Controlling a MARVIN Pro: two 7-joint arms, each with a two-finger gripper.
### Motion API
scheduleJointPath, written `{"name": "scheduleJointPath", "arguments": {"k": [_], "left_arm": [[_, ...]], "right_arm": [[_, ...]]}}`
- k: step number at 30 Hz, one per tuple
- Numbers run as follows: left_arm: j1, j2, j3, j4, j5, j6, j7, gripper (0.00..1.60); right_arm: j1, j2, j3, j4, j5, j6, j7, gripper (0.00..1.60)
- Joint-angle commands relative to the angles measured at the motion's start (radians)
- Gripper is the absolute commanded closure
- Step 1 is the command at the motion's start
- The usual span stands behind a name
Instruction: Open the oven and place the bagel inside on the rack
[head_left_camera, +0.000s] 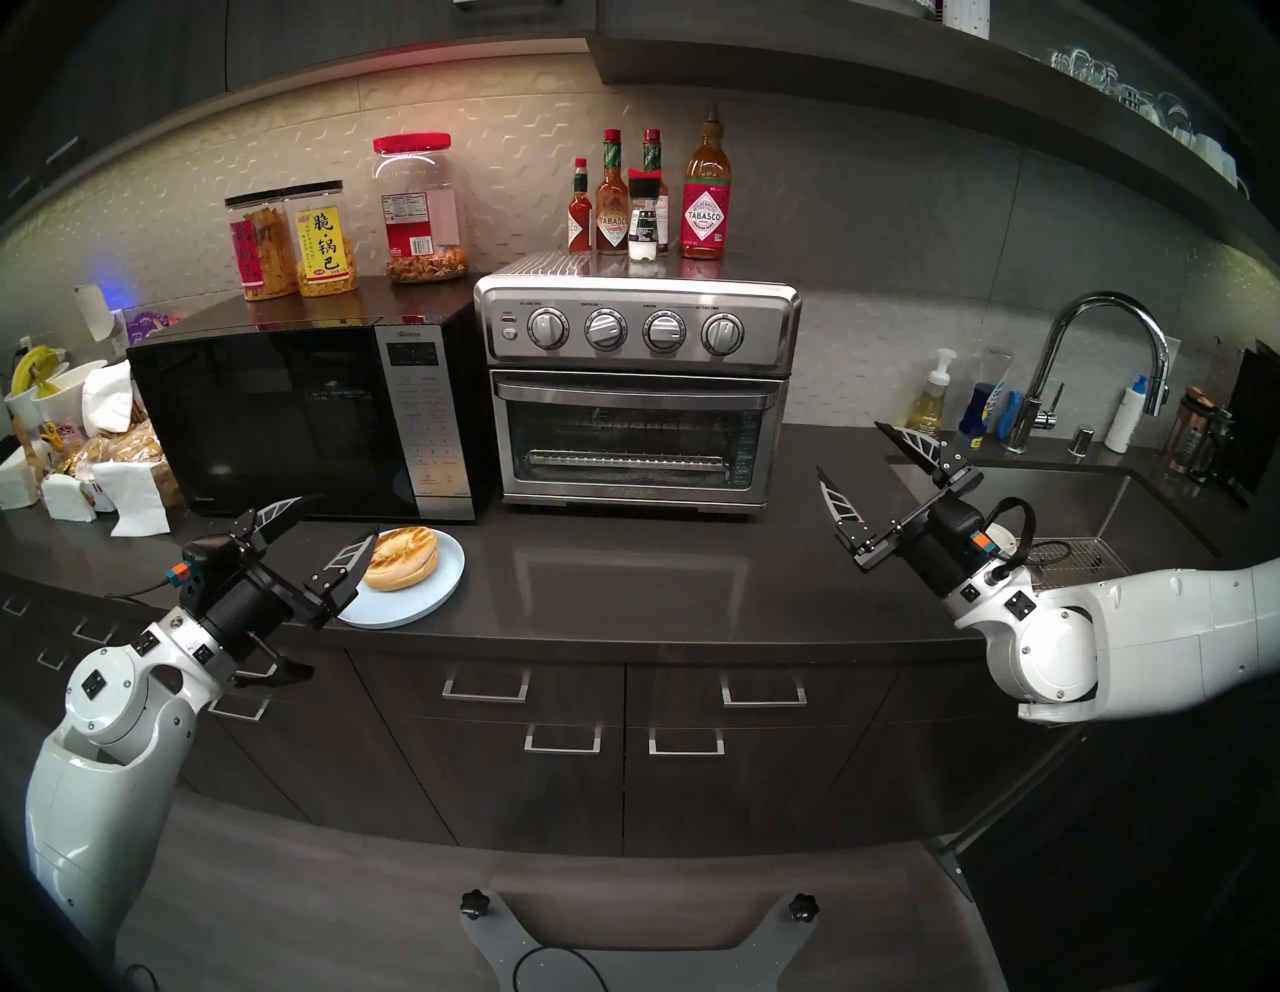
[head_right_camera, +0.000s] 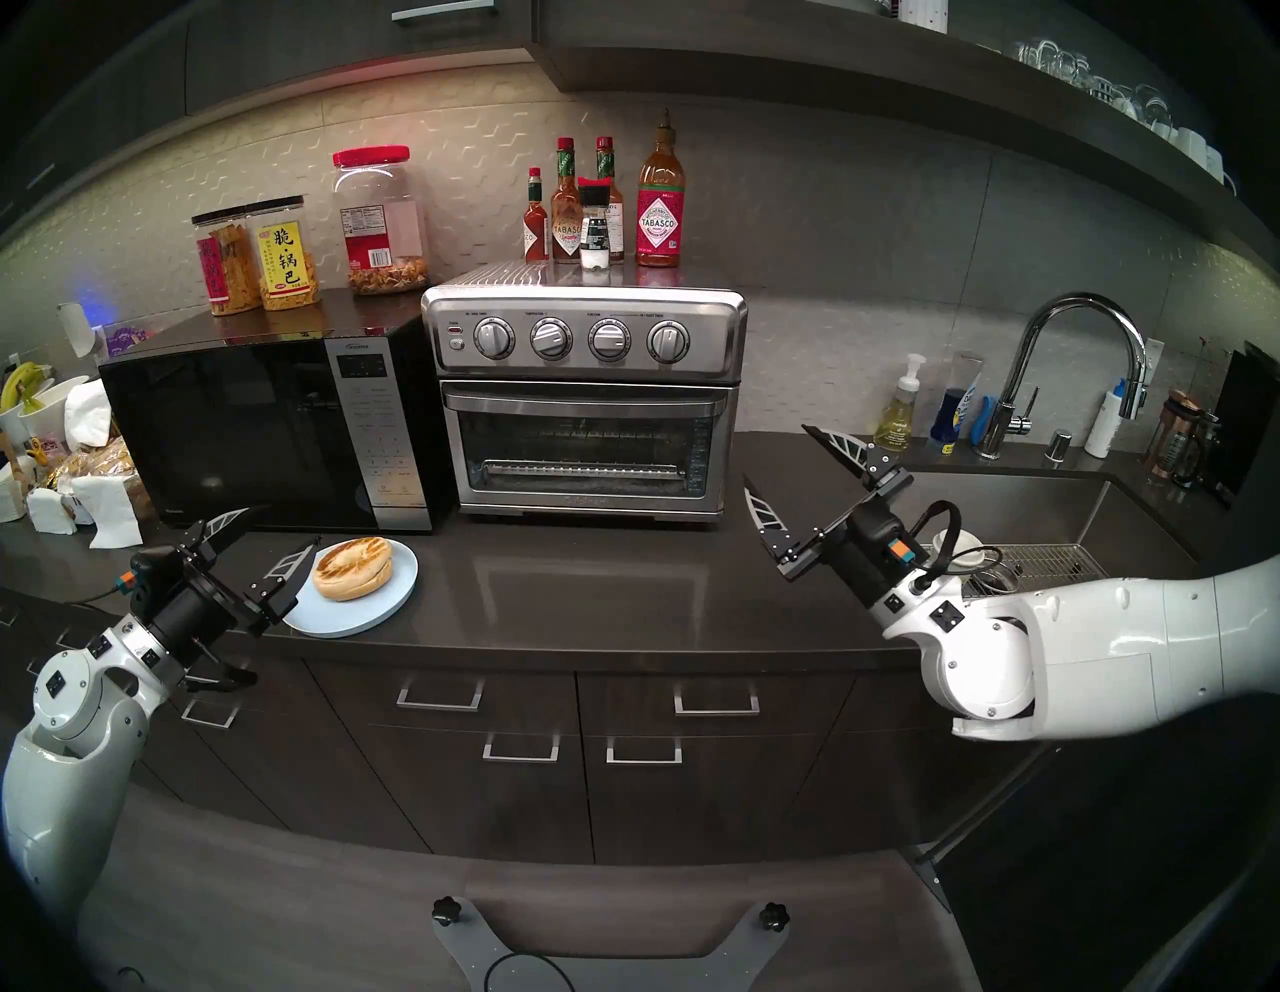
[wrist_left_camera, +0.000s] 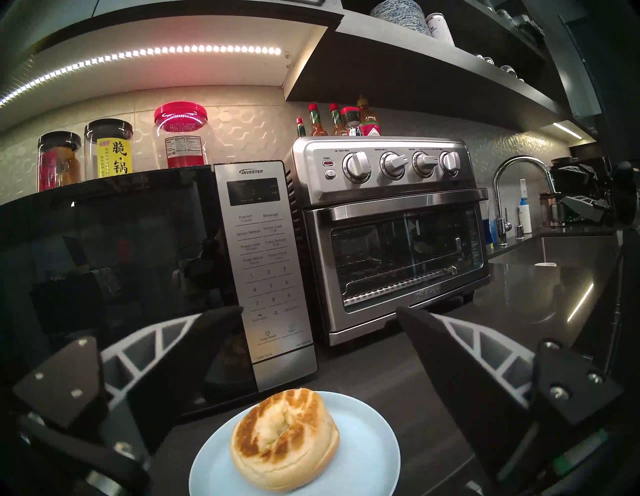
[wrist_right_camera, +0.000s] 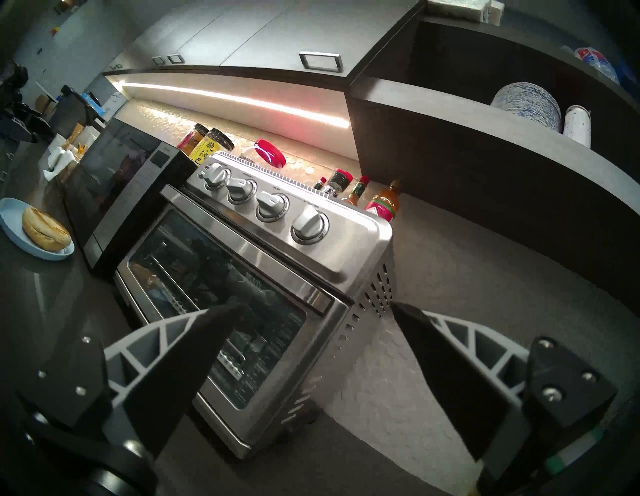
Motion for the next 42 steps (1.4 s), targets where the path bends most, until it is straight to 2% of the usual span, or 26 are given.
{"name": "scheduleJointPath", "arguments": {"k": [1, 6, 7, 12, 16, 20, 23, 24, 27, 30, 32, 34, 36, 42], "left_arm": [[-0.005, 0.005, -0.013, -0.02, -0.004, -0.006, -0.006, 0.0], [-0.005, 0.005, -0.013, -0.02, -0.004, -0.006, -0.006, 0.0], [-0.005, 0.005, -0.013, -0.02, -0.004, -0.006, -0.007, 0.0], [-0.006, 0.005, -0.013, -0.018, -0.003, -0.006, -0.008, 0.0], [-0.007, 0.005, -0.012, -0.018, -0.003, -0.006, -0.008, 0.0], [-0.008, 0.004, -0.012, -0.017, -0.003, -0.006, -0.009, 0.0], [-0.007, 0.004, -0.013, -0.018, -0.003, -0.006, -0.01, 0.0], [-0.007, 0.004, -0.013, -0.018, -0.003, -0.006, -0.01, 0.0], [-0.007, 0.004, -0.013, -0.018, -0.003, -0.006, -0.01, 0.0], [-0.007, 0.004, -0.013, -0.018, -0.003, -0.006, -0.01, 0.0], [-0.007, 0.003, -0.013, -0.018, -0.003, -0.005, -0.01, 0.0], [-0.007, 0.003, -0.014, -0.019, -0.003, -0.005, -0.01, 0.0], [-0.006, 0.003, -0.014, -0.019, -0.003, -0.005, -0.01, 0.0], [-0.007, 0.003, -0.014, -0.019, -0.003, -0.005, -0.011, 0.0]], "right_arm": [[0.042, 0.023, 0.022, -0.081, -0.062, 0.112, -0.043, 0.0], [0.034, -0.003, 0.041, -0.104, -0.088, 0.182, -0.075, 0.0], [0.033, -0.019, 0.052, -0.119, -0.094, 0.215, -0.084, 0.0], [0.034, -0.087, 0.089, -0.152, -0.062, 0.296, -0.086, 0.0], [0.041, -0.125, 0.112, -0.179, -0.037, 0.336, -0.07, 0.0], [0.053, -0.182, 0.142, -0.209, -0.003, 0.406, -0.045, 0.0], [0.078, -0.179, 0.15, -0.236, 0.014, 0.447, -0.02, 0.0], [0.091, -0.165, 0.148, -0.254, 0.026, 0.459, -0.004, 0.0], [0.141, -0.089, 0.122, -0.332, -0.001, 0.487, 0.037, 0.0], [0.158, -0.061, 0.105, -0.352, -0.028, 0.5, 0.057, 0.0], [0.18, -0.034, 0.085, -0.377, -0.035, 0.54, 0.086, 0.0], [0.19, -0.045, 0.076, -0.364, -0.047, 0.594, 0.105, 0.0], [0.187, -0.066, 0.079, -0.347, -0.062, 0.612, 0.108, 0.0], [0.139, -0.179, 0.129, -0.283, -0.046, 0.666, 0.089, 0.0]]}}
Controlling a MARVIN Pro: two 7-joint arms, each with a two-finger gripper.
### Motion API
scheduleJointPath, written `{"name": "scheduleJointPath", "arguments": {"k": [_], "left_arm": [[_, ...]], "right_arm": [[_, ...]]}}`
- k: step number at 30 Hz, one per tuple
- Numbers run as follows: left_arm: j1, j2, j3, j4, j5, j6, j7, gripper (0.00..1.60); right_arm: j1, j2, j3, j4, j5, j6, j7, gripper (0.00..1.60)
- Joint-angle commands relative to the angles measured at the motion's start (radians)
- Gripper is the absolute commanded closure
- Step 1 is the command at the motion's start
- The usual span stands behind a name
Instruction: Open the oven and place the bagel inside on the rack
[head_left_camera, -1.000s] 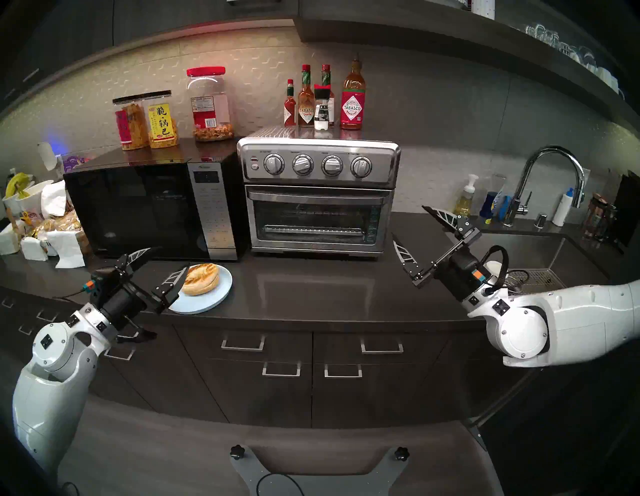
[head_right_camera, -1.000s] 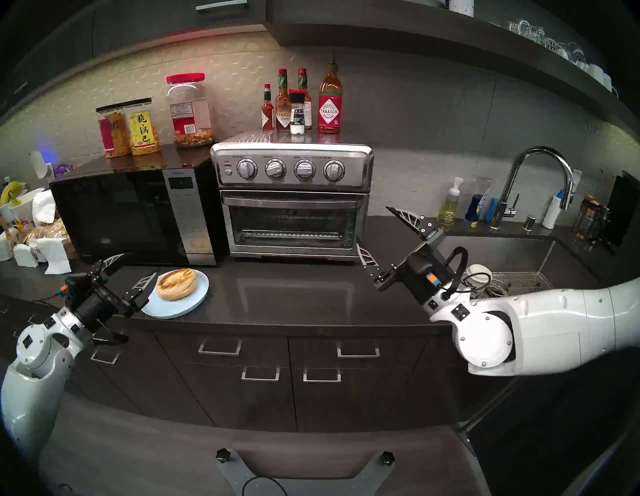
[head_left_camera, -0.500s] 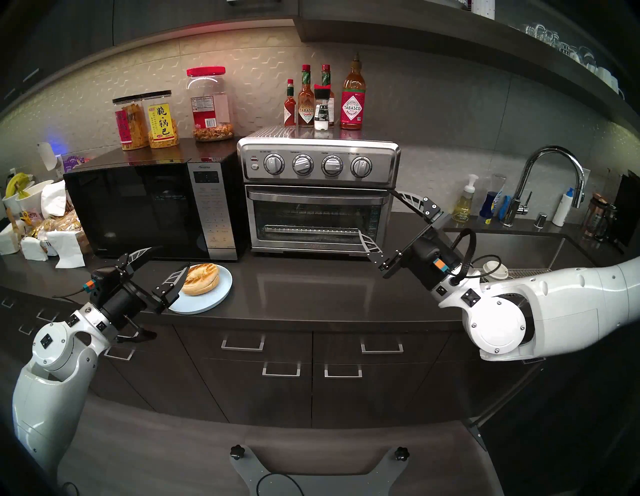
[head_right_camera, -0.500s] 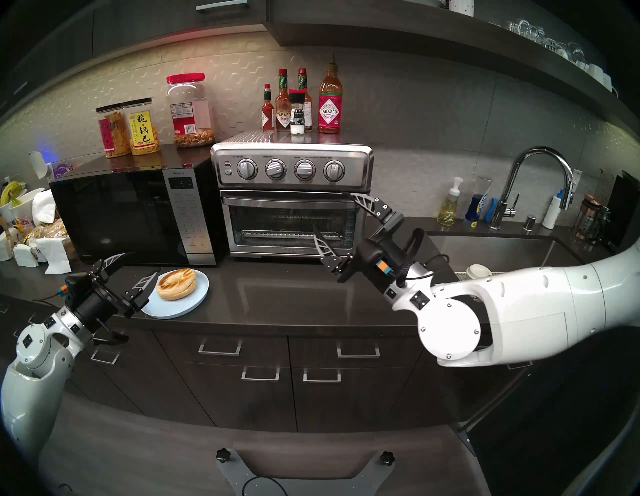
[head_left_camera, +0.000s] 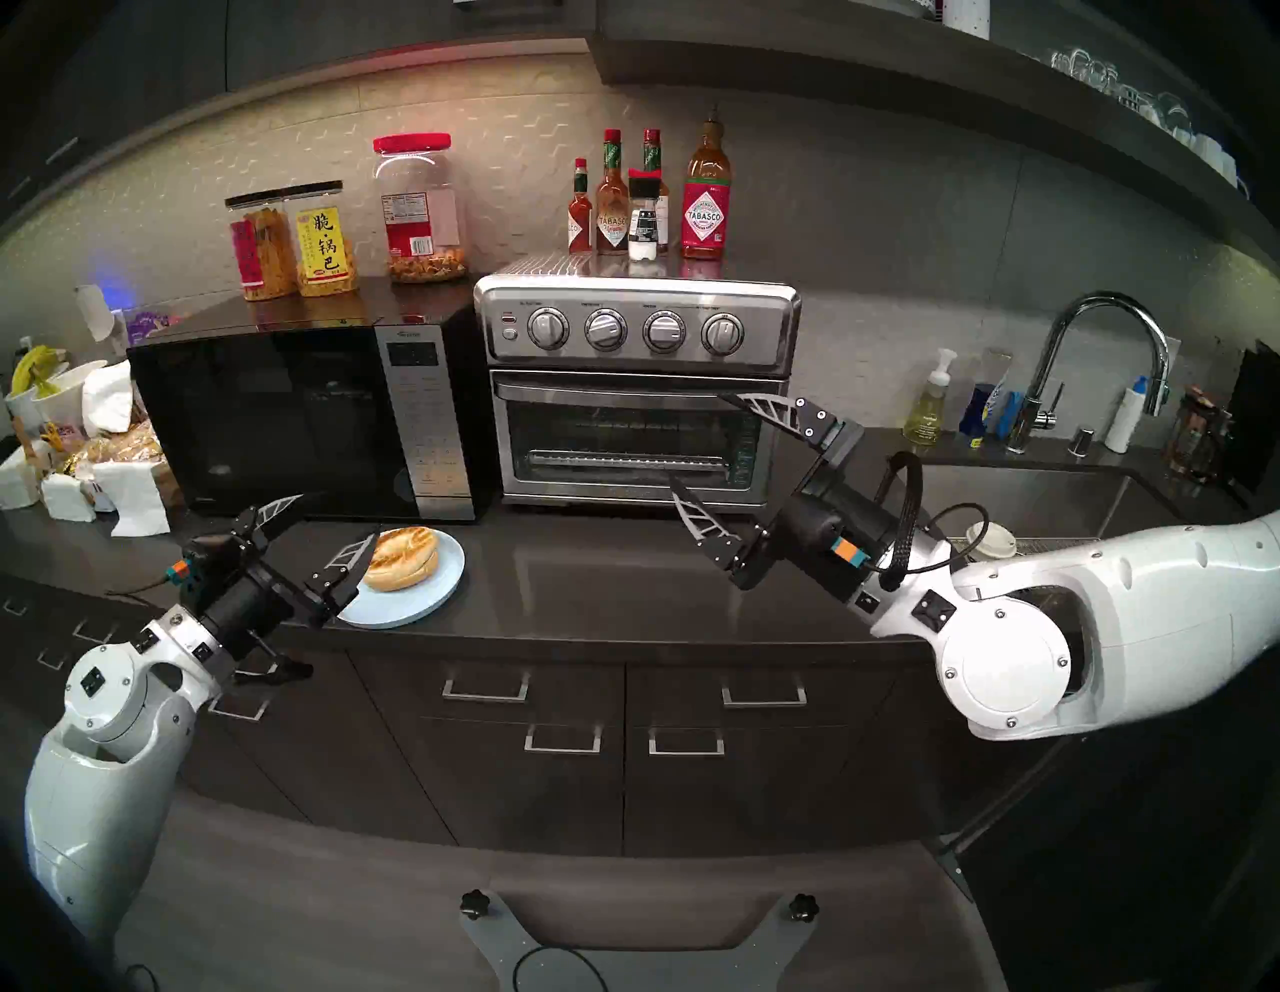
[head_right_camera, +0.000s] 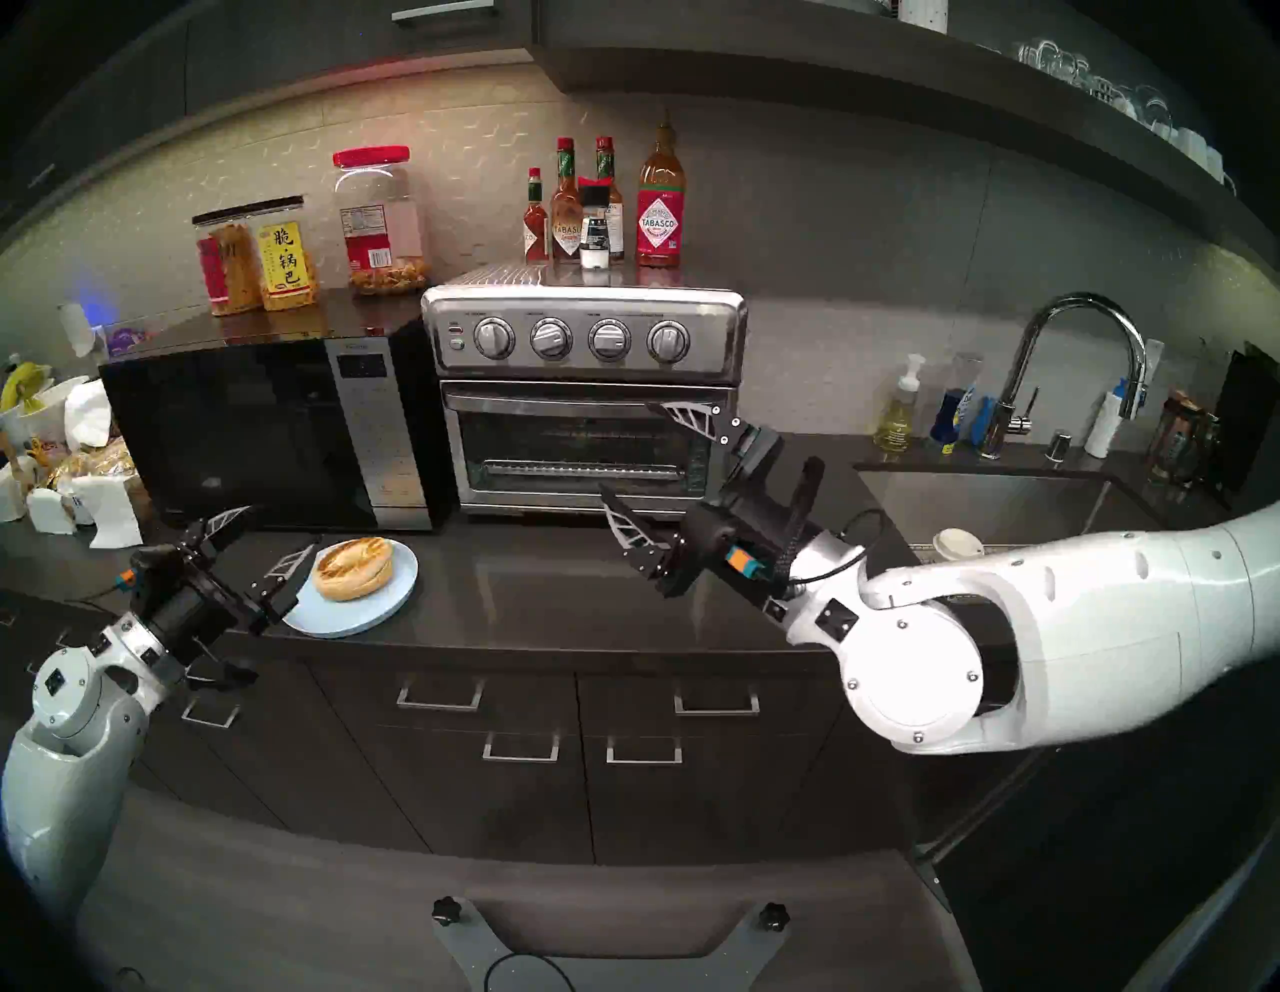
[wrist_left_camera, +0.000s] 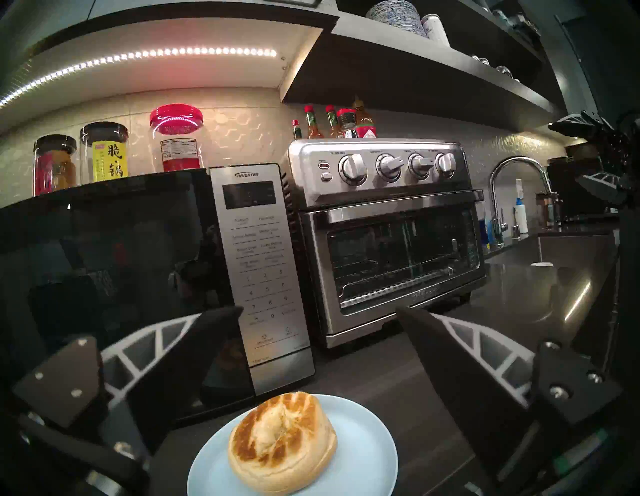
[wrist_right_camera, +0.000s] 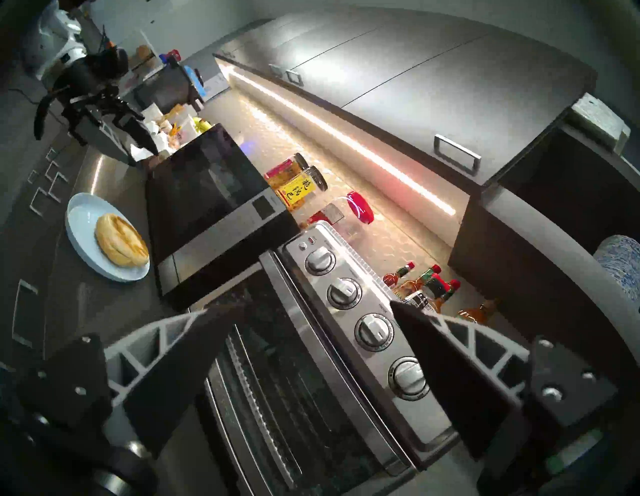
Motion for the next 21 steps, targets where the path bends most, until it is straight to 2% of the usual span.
{"name": "scheduleJointPath", "arguments": {"k": [1, 6, 8, 9, 13, 16, 17, 19, 20, 21], "left_arm": [[-0.004, 0.0, -0.013, -0.018, -0.003, -0.005, 0.001, 0.0], [-0.004, 0.0, -0.012, -0.017, -0.003, -0.005, 0.001, 0.0], [-0.004, 0.0, -0.012, -0.018, -0.003, -0.005, 0.001, 0.0], [-0.004, 0.0, -0.013, -0.018, -0.003, -0.005, 0.001, 0.0], [-0.003, 0.0, -0.013, -0.019, -0.003, -0.004, 0.001, 0.0], [-0.003, 0.0, -0.014, -0.019, -0.003, -0.004, 0.002, 0.0], [-0.003, 0.0, -0.014, -0.02, -0.003, -0.004, 0.002, 0.0], [-0.003, 0.0, -0.014, -0.02, -0.003, -0.004, 0.002, 0.0], [-0.003, -0.001, -0.014, -0.02, -0.003, -0.004, 0.002, 0.0], [-0.003, -0.001, -0.014, -0.02, -0.003, -0.004, 0.002, 0.0]], "right_arm": [[-0.001, -0.093, 0.057, 0.051, 0.007, 0.052, -0.025, 0.0], [-0.072, -0.164, 0.148, 0.119, 0.029, 0.086, 0.003, 0.0], [-0.09, -0.197, 0.162, 0.151, 0.042, 0.091, 0.006, 0.0], [-0.107, -0.192, 0.18, 0.159, 0.038, 0.094, 0.02, 0.0], [-0.106, -0.24, 0.157, 0.213, 0.052, 0.08, 0.022, 0.0], [-0.108, -0.234, 0.152, 0.222, 0.046, 0.072, 0.032, 0.0], [-0.111, -0.233, 0.148, 0.235, 0.041, 0.06, 0.041, 0.13], [-0.111, -0.233, 0.146, 0.243, 0.038, 0.053, 0.051, 0.16], [-0.112, -0.23, 0.146, 0.251, 0.035, 0.044, 0.057, 0.4], [-0.11, -0.228, 0.146, 0.252, 0.034, 0.04, 0.061, 0.93]]}}
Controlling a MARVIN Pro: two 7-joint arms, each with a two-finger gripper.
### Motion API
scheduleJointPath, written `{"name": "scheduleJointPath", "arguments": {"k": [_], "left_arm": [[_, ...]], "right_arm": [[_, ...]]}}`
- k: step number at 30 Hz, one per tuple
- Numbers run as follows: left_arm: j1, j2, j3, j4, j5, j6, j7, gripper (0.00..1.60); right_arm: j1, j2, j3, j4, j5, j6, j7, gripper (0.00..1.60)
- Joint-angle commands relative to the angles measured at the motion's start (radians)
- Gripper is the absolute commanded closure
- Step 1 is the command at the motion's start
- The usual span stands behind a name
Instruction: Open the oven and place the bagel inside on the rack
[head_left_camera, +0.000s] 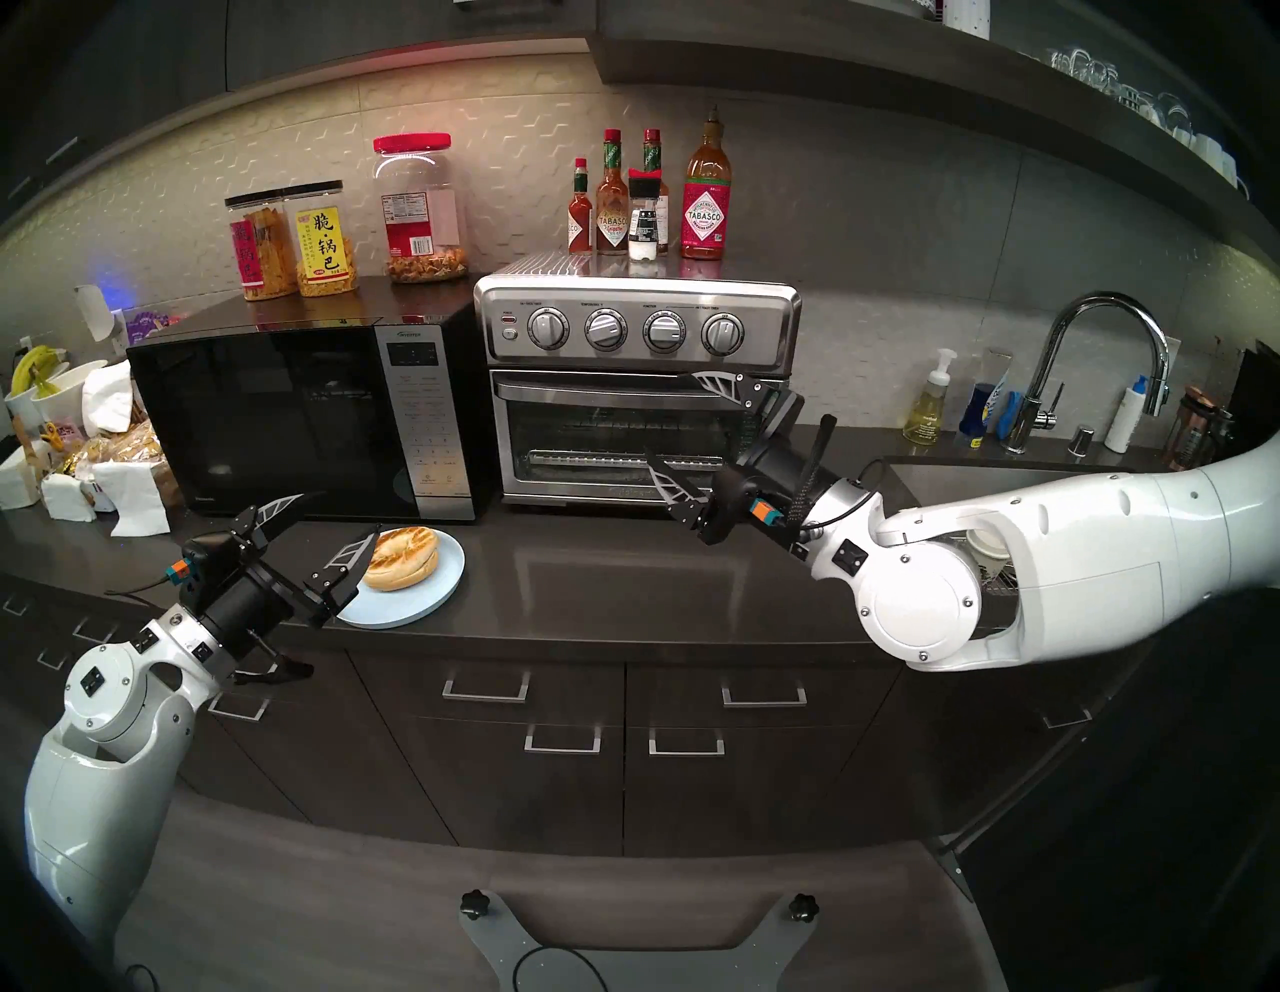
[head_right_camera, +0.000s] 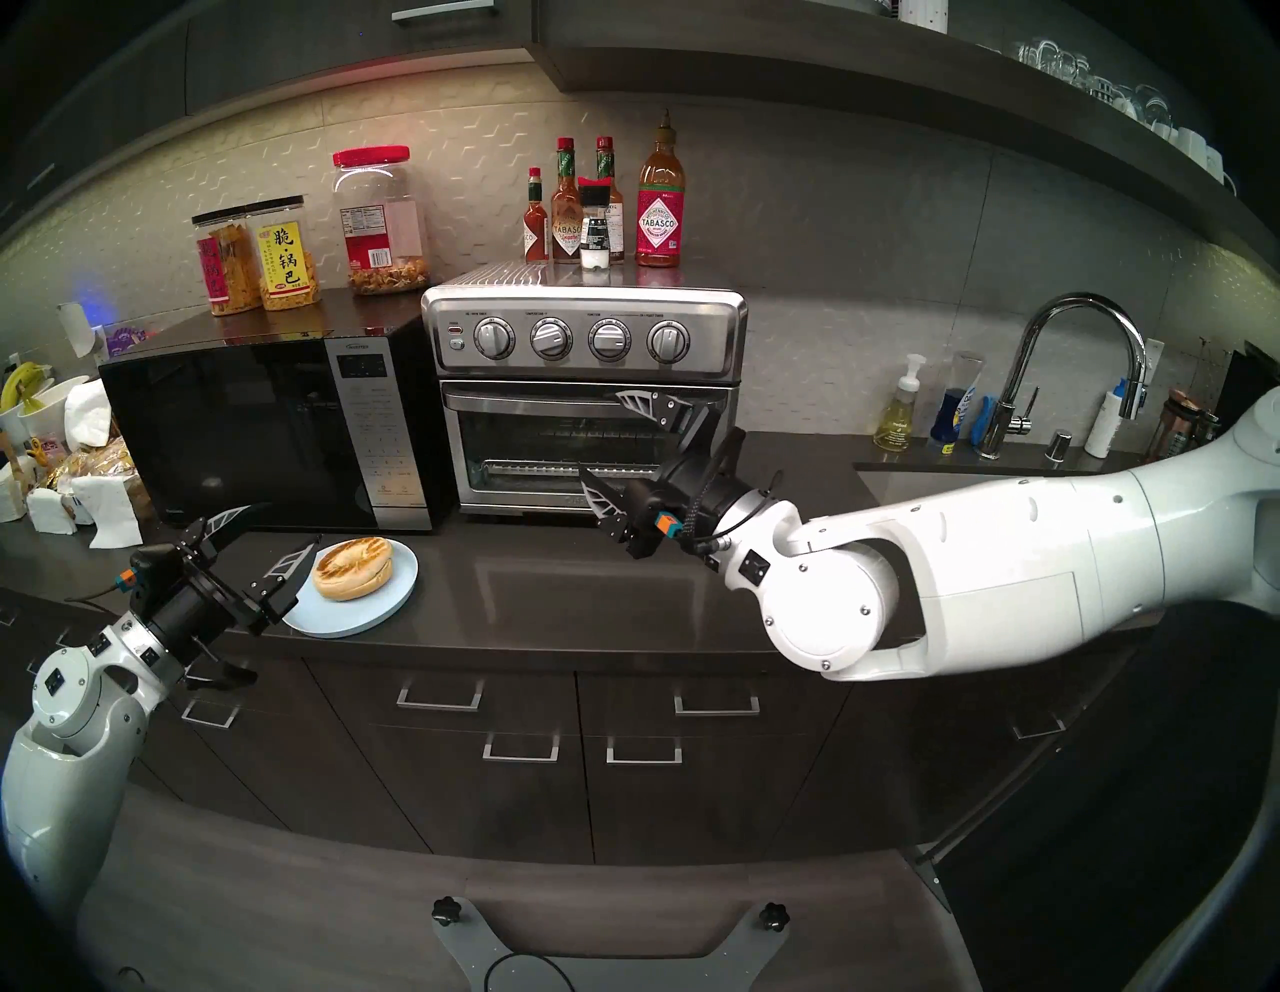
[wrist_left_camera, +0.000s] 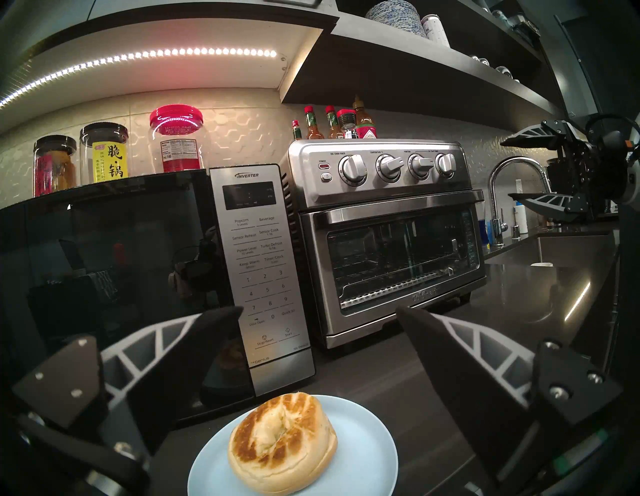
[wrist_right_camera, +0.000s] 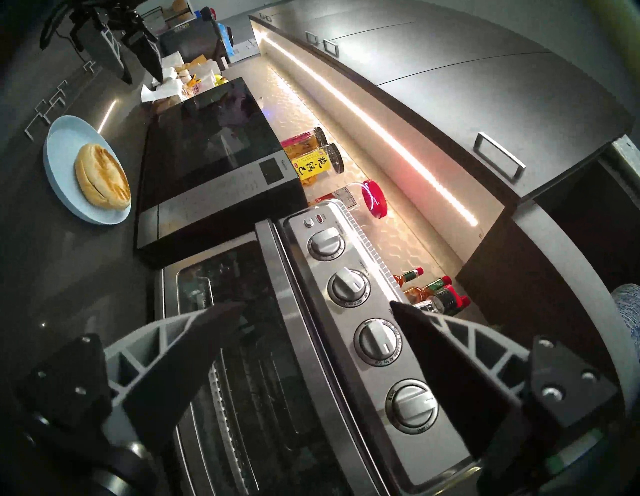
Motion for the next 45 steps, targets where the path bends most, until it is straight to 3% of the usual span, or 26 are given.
{"name": "scheduleJointPath", "arguments": {"k": [1, 4, 5, 7, 8, 24, 29, 45], "left_arm": [[-0.002, -0.001, -0.013, -0.019, -0.003, -0.004, 0.003, 0.0], [-0.002, 0.0, -0.013, -0.019, -0.003, -0.004, 0.002, 0.0], [-0.003, 0.0, -0.013, -0.019, -0.003, -0.004, 0.002, 0.0], [-0.003, 0.0, -0.013, -0.019, -0.003, -0.004, 0.002, 0.0], [-0.003, 0.0, -0.013, -0.019, -0.003, -0.004, 0.002, 0.0], [-0.003, 0.0, -0.013, -0.019, -0.003, -0.004, 0.002, 0.0], [-0.002, -0.001, -0.013, -0.019, -0.002, -0.004, 0.002, 0.0], [-0.003, 0.0, -0.013, -0.018, -0.003, -0.004, 0.002, 0.0]], "right_arm": [[0.009, -0.013, 0.009, 0.031, -0.015, -0.038, 0.017, 0.96], [0.015, -0.008, 0.012, 0.032, -0.015, -0.042, 0.025, 0.86], [0.013, -0.009, 0.015, 0.046, -0.013, -0.051, 0.031, 0.53], [0.007, -0.014, 0.021, 0.065, -0.008, -0.06, 0.035, 0.27], [0.006, -0.016, 0.024, 0.074, -0.006, -0.065, 0.038, 0.0], [-0.01, -0.089, 0.064, 0.239, 0.065, -0.125, 0.111, 0.0], [0.001, -0.09, 0.058, 0.255, 0.073, -0.147, 0.169, 0.0], [0.01, -0.106, 0.078, 0.309, 0.102, -0.173, 0.236, 0.0]]}}
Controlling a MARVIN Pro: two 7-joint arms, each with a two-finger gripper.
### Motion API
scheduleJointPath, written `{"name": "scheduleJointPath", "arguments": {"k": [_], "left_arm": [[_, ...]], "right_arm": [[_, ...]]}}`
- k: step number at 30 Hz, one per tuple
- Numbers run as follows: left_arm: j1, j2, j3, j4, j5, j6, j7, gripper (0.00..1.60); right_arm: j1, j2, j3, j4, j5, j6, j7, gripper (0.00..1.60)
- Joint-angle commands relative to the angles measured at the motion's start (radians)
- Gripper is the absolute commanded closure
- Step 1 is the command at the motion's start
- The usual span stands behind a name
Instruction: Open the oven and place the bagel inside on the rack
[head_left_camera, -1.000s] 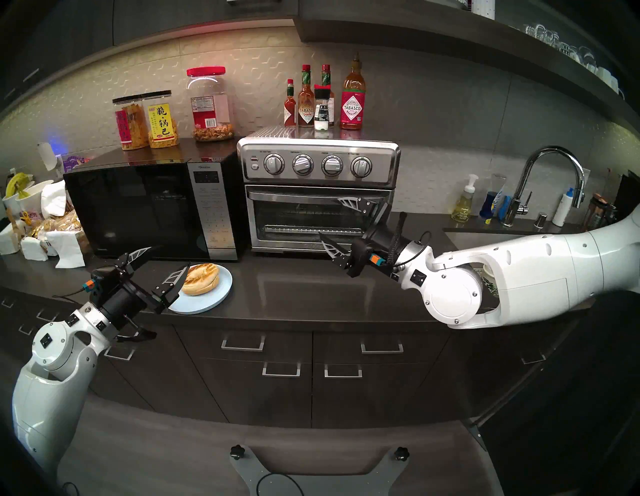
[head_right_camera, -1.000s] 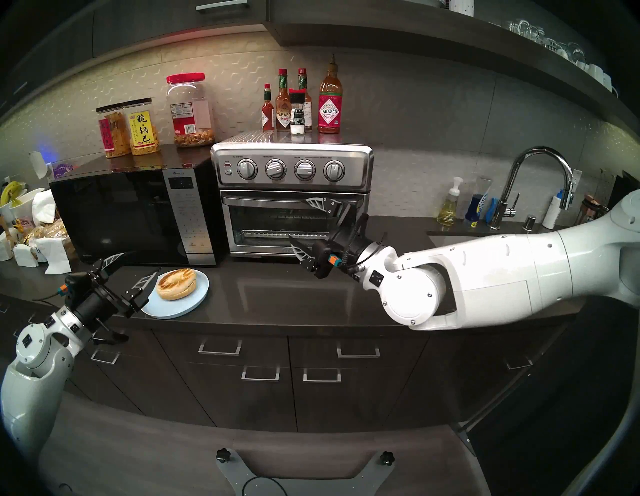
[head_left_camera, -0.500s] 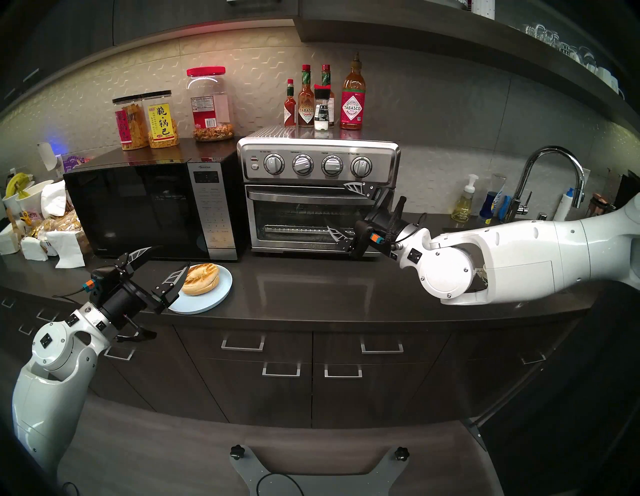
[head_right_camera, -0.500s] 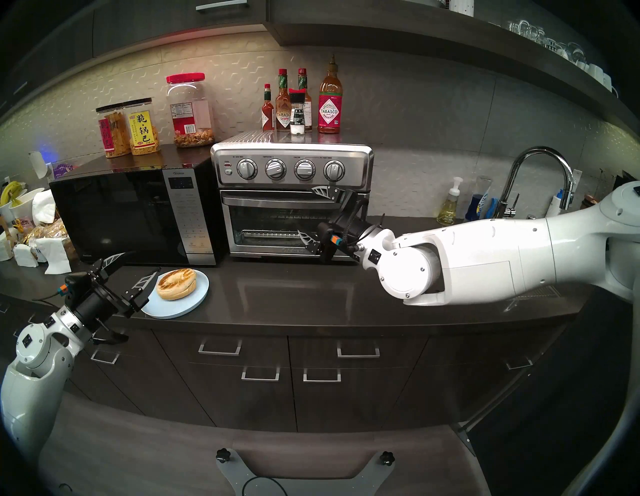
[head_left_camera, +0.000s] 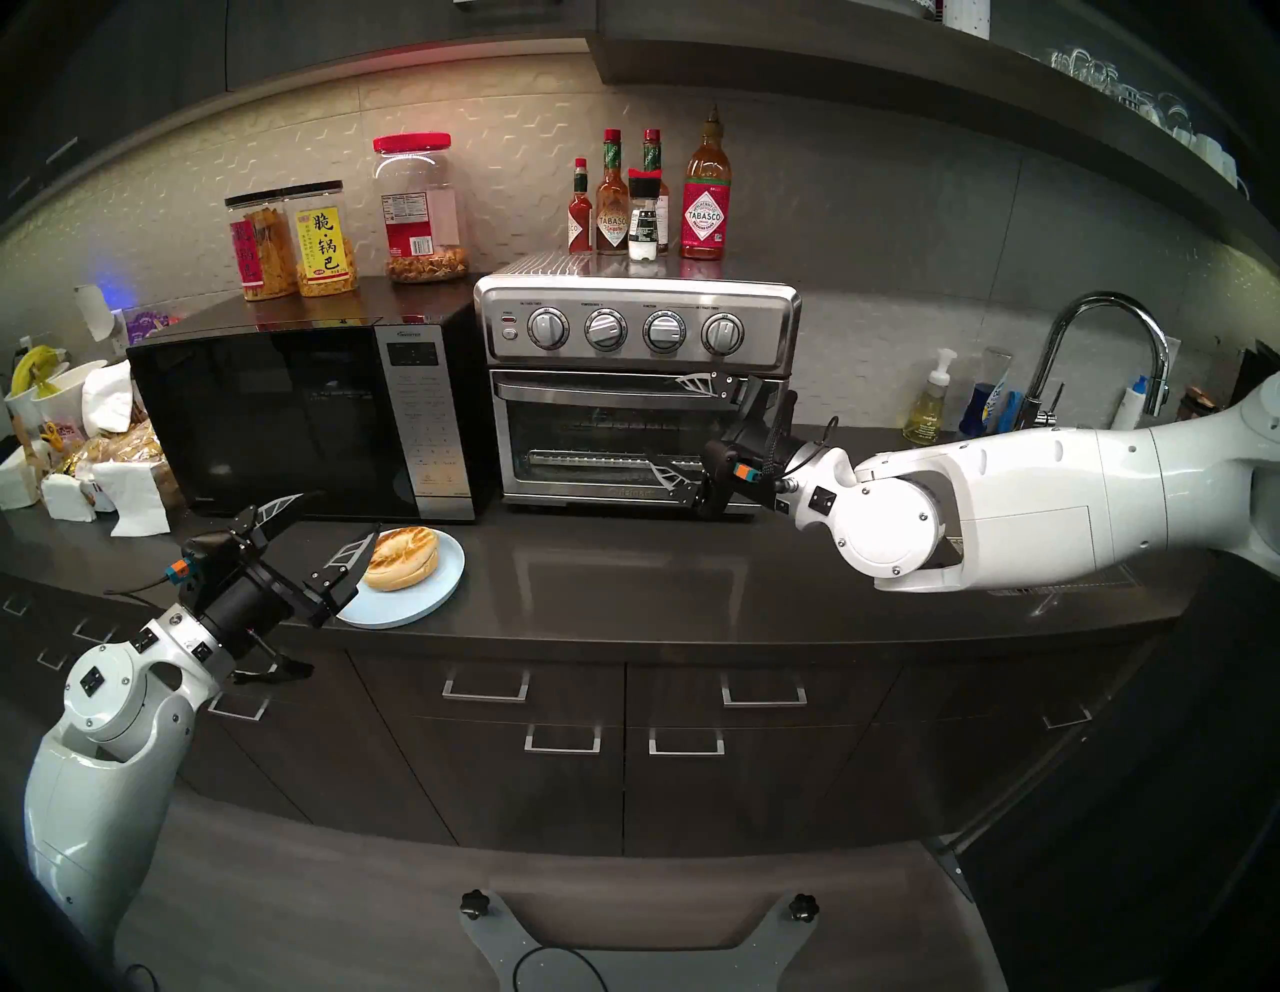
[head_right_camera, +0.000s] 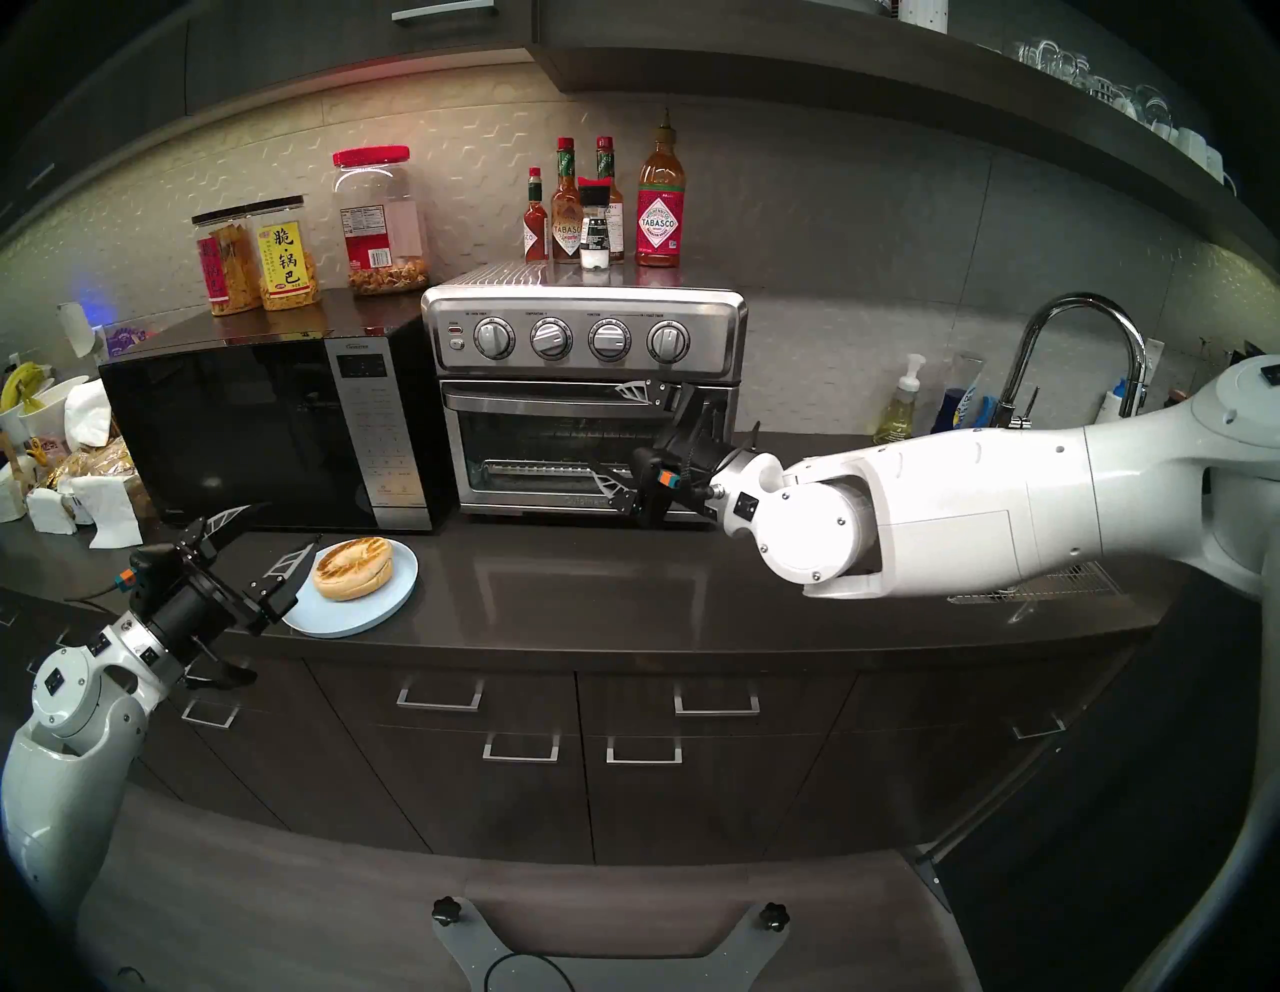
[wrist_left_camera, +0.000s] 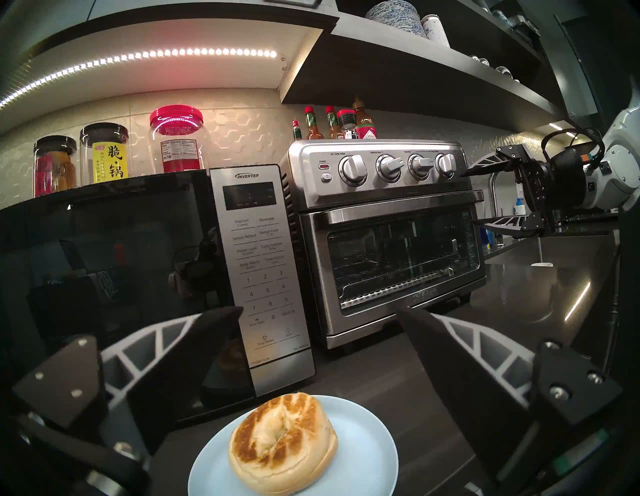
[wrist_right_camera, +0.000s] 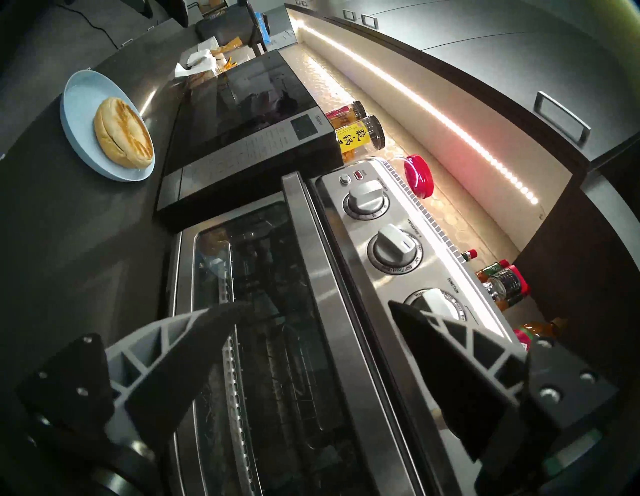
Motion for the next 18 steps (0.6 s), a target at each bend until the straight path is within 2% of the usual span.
{"name": "scheduleJointPath", "arguments": {"k": [1, 15, 16, 17, 18], "left_arm": [[-0.003, 0.0, -0.012, -0.018, -0.003, -0.004, 0.002, 0.0], [-0.003, -0.001, -0.013, -0.019, -0.003, -0.004, 0.002, 0.0], [-0.003, -0.001, -0.013, -0.019, -0.003, -0.004, 0.002, 0.0], [-0.002, -0.001, -0.013, -0.019, -0.002, -0.004, 0.002, 0.0], [-0.002, -0.001, -0.013, -0.019, -0.002, -0.004, 0.002, 0.0]], "right_arm": [[0.027, -0.014, 0.033, 0.042, 0.022, -0.013, 0.015, 0.0], [0.001, -0.069, 0.058, 0.147, 0.054, -0.026, 0.049, 0.0], [0.0, -0.068, 0.058, 0.149, 0.053, -0.027, 0.05, 0.15], [0.0, -0.068, 0.056, 0.151, 0.051, -0.029, 0.05, 0.23], [0.0, -0.067, 0.054, 0.152, 0.05, -0.031, 0.051, 0.44]]}}
